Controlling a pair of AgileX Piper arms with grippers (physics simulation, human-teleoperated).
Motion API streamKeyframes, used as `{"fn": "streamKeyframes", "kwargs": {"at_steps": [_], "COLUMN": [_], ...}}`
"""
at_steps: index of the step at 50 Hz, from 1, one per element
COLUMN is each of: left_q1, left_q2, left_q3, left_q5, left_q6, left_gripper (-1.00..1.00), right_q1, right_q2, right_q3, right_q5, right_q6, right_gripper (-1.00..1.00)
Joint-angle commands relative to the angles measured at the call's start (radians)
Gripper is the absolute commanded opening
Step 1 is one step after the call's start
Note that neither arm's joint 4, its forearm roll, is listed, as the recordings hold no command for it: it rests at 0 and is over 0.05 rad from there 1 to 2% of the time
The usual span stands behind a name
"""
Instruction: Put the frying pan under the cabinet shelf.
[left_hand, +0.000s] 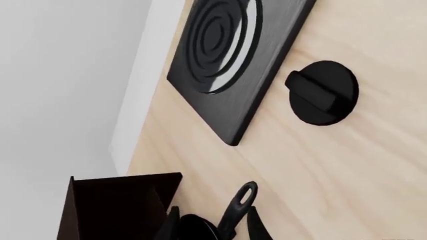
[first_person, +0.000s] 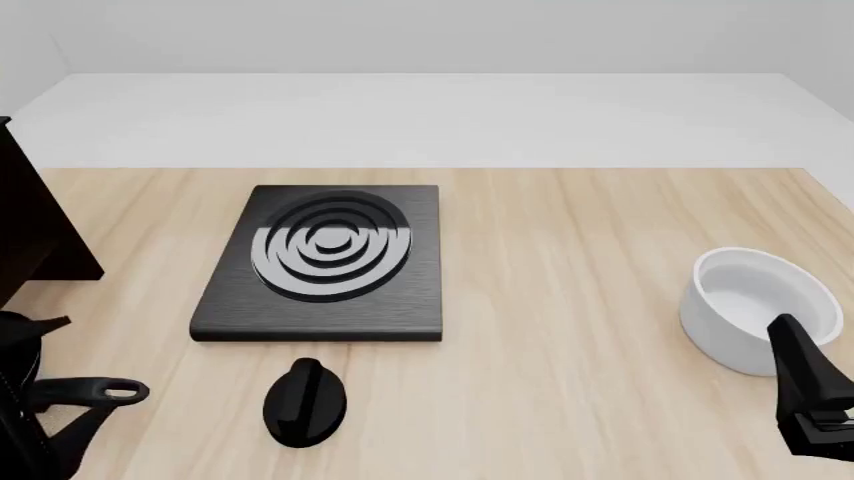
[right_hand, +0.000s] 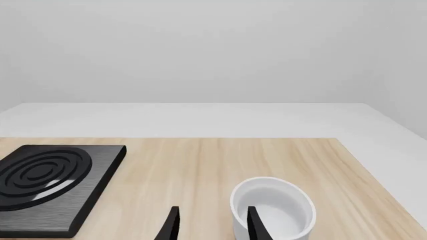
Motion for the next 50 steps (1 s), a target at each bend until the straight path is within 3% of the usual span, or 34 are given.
{"fn": "streamKeyframes", "kwargs": {"at_steps": [1, 28, 50], "left_q1": [-0.093, -0.184, -0.318], "left_q2": [-0.011, -0.046, -0.036], "left_q3": [-0.031, -0.024, 0.003], "left_q5": [0.057, 0.103, 0.127], "left_q6": [-0.079, -0.125, -0.235], "left_gripper": [1.0, 1.0, 1.0], "right_q1": [0.0, 0.0, 0.0], "right_q2": [0.0, 0.0, 0.0], "right_q3": [0.0, 0.0, 0.0], "right_q5": [0.0, 0.0, 0.0], "right_q6": [0.0, 0.0, 0.0], "right_gripper": [1.0, 1.0, 1.0]}}
